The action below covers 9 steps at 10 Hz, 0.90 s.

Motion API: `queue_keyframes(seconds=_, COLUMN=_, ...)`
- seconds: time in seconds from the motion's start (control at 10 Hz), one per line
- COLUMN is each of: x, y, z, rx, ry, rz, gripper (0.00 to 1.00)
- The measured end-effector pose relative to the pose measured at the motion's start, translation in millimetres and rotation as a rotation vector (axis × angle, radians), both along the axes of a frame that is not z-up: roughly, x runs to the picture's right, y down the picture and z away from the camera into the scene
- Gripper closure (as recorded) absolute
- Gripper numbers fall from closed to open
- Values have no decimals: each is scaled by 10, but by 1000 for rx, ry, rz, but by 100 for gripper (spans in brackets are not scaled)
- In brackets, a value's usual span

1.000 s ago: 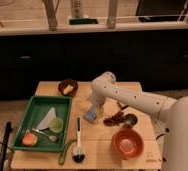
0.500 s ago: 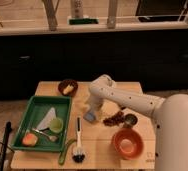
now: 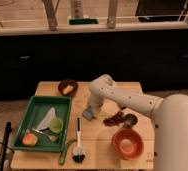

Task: Place sponge in table surface

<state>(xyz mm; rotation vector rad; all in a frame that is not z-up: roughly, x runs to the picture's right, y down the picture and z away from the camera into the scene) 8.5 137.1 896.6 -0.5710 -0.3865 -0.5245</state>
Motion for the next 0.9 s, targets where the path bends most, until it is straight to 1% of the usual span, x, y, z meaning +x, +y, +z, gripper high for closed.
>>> queue_keyframes(seconds=0.1, x=12, y=-79, z=-84, rx=4, ry=-13, rz=-5, gripper=99)
queue_keyframes(seconds=0.2, x=7, y=-142, z=-144, rx=9, ry=-24, rz=-8, gripper=100)
queue_keyframes(seconds=0.3, x=25, y=-280, z=-290, rx=19, ry=-43, rz=-20, gripper=100)
queue_keyframes(seconds=0.5, x=36, y=-430, z=-435, rx=37, ry=-62, rz=-39, gripper=100)
queue_keyframes(seconds=0.6, x=19, y=-516, z=-533, rx=47, ry=-73, rz=-59, gripper=100)
queue_keyframes(seconds=0.9, x=0, y=-731, z=-802, rx=82, ry=-91, rz=-94, gripper=100)
